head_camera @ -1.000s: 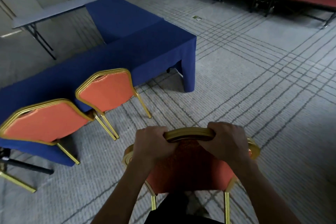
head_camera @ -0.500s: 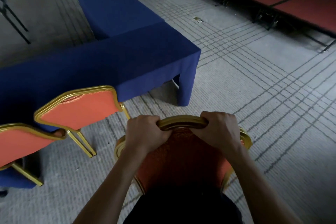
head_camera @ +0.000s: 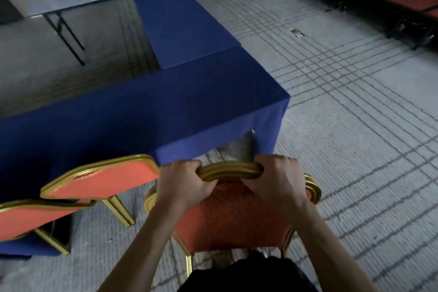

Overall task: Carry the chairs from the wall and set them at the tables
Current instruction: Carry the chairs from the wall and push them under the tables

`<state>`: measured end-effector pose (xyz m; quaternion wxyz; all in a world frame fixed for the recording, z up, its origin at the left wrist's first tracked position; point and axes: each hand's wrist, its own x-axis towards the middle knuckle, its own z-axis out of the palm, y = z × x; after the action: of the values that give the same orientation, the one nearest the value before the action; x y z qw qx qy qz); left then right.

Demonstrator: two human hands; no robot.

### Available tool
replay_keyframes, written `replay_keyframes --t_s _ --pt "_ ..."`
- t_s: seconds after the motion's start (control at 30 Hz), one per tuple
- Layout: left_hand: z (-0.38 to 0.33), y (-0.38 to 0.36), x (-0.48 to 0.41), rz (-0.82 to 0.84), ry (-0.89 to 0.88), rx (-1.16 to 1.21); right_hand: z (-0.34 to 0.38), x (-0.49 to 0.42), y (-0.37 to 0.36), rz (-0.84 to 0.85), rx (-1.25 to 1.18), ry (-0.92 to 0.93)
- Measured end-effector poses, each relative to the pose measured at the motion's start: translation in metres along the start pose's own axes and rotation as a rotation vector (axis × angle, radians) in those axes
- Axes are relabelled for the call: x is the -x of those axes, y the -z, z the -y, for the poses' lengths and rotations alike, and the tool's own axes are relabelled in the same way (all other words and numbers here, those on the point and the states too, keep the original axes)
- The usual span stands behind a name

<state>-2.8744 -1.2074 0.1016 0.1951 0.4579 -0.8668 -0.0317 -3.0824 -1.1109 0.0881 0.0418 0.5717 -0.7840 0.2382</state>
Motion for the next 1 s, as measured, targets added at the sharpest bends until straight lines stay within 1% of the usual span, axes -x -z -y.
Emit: replay_keyframes --t_s 0.07,0.1,0.17,0.3,0.5,0.6,0.67,0.8,0.9,1.0 --pt "-0.003 -0.015 -0.014 0.023 0.069 0.006 -0.015 -0.021 -0.009 0.068 -0.051 0.014" --pt "-0.006 -0.020 -0.022 0.003 0.089 0.004 -0.021 -0.031 -0.011 0.068 -0.070 0.024" --pt "-0.015 -0.024 -0.047 -0.038 0.085 -0.038 -0.035 -0.055 -0.011 0.033 -0.082 0.045" --pt "-0.026 -0.031 -0.093 -0.044 0.062 -0.049 -0.057 -0.106 -0.014 -0.012 -0.119 0.108" --pt "0.009 -0.062 -0.116 -0.066 0.173 -0.029 -0.054 -0.166 -0.064 0.132 -0.096 0.221" --pt "0.031 -0.079 -0.135 -0.074 0.246 -0.037 -0.046 -0.200 -0.089 0.134 -0.118 0.282" --pt "0.042 -0.086 -0.152 -0.086 0.271 -0.029 -0.043 -0.225 -0.096 0.169 -0.123 0.298" --pt "0.064 -0.091 -0.190 -0.098 0.301 -0.036 -0.036 -0.269 -0.118 0.155 -0.129 0.353" --pt "0.078 -0.099 -0.214 -0.113 0.305 -0.023 -0.036 -0.294 -0.139 0.073 -0.161 0.360" --pt "0.089 -0.118 -0.224 -0.143 0.293 -0.021 -0.042 -0.303 -0.160 0.002 -0.215 0.404"
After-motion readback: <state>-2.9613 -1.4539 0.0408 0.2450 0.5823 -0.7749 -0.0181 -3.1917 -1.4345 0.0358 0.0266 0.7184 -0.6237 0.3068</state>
